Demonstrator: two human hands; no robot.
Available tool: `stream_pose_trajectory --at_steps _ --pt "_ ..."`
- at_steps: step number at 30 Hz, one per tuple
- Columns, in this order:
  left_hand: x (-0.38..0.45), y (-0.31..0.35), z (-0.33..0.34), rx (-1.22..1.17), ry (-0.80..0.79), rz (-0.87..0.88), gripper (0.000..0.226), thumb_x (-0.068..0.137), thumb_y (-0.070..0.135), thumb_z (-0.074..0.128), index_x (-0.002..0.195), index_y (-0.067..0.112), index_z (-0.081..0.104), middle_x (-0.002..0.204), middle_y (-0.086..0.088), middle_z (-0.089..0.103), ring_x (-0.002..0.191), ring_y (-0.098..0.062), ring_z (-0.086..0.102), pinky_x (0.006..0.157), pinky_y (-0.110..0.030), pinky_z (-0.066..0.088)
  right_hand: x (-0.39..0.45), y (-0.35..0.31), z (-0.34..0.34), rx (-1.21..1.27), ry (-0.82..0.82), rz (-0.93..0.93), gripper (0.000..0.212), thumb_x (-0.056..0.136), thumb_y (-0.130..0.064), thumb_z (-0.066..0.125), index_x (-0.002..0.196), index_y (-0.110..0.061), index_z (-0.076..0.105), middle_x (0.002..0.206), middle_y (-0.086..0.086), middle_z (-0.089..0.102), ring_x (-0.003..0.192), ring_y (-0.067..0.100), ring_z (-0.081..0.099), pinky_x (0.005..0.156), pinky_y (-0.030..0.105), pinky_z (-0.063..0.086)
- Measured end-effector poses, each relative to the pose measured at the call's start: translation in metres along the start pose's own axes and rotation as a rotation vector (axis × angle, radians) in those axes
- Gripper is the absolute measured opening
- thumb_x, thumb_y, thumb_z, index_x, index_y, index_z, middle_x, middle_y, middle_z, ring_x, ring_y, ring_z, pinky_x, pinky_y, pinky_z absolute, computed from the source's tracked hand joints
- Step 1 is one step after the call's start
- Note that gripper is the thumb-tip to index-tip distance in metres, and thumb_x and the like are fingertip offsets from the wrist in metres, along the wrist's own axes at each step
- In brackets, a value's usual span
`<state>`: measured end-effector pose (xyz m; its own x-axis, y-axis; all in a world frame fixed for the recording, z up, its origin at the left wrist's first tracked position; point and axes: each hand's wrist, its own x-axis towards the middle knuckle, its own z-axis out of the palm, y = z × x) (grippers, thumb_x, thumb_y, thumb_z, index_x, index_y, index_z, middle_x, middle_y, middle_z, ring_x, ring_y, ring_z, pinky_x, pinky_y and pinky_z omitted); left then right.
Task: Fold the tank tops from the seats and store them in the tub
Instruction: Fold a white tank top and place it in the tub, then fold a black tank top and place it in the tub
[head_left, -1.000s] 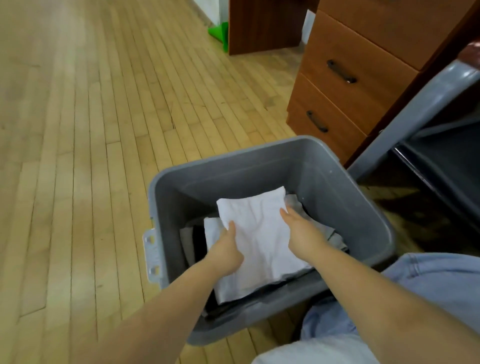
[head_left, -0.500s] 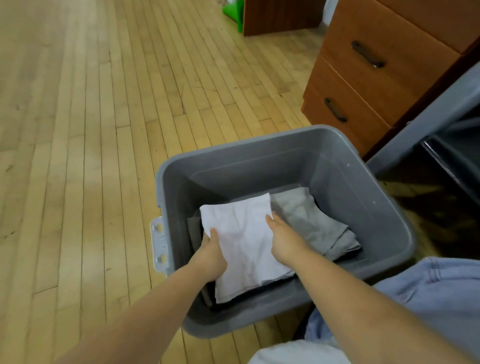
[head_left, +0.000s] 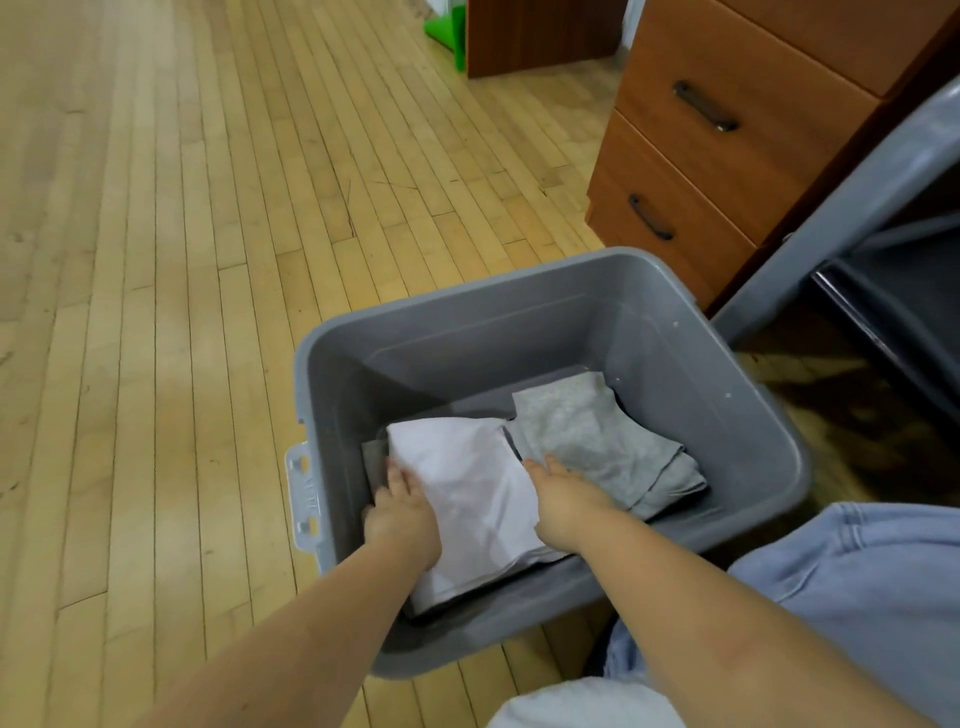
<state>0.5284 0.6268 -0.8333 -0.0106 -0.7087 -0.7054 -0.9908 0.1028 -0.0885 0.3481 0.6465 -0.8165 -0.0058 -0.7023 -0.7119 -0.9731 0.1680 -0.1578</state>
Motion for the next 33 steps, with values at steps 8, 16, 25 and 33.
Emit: stream_pose_trajectory --at_steps 8,16,25,33 --pt "-0.026 0.051 -0.074 0.054 0.220 0.463 0.058 0.094 0.030 0.052 0.147 0.016 0.032 0.150 -0.009 0.037 0.134 -0.028 0.039 0.107 -0.037 0.037 -0.025 0.027 -0.050 -0.055 0.140 -0.042 0.045 0.092 -0.017 0.056 0.135 -0.013 0.047 0.135 0.010 0.050 0.121 0.030 0.050 0.096 0.037 0.045" --pt "-0.079 0.137 -0.155 0.142 0.352 0.726 0.045 0.097 0.033 0.048 0.142 0.026 0.041 0.136 0.002 0.054 0.121 -0.020 0.052 0.095 -0.038 0.047 -0.117 0.108 -0.128 0.009 0.394 -0.043 0.037 0.092 -0.030 0.057 0.129 -0.023 0.052 0.126 0.001 0.059 0.114 0.023 0.055 0.094 0.038 0.047" --pt "-0.193 0.295 -0.200 0.105 0.595 1.095 0.036 0.096 0.032 0.050 0.132 0.029 0.054 0.126 0.005 0.062 0.115 -0.017 0.056 0.091 -0.029 0.046 -0.272 0.242 -0.122 0.191 0.787 0.228 0.033 0.089 -0.037 0.061 0.122 -0.034 0.056 0.118 -0.013 0.060 0.106 0.009 0.057 0.086 0.026 0.048" --pt "-0.280 0.422 -0.135 0.076 0.409 1.385 0.035 0.095 0.035 0.054 0.131 0.034 0.054 0.128 0.014 0.057 0.114 -0.005 0.055 0.096 -0.025 0.045 -0.398 0.352 -0.022 0.271 0.773 0.545 0.037 0.091 -0.039 0.059 0.127 -0.031 0.054 0.122 -0.013 0.058 0.111 0.006 0.055 0.094 0.025 0.046"
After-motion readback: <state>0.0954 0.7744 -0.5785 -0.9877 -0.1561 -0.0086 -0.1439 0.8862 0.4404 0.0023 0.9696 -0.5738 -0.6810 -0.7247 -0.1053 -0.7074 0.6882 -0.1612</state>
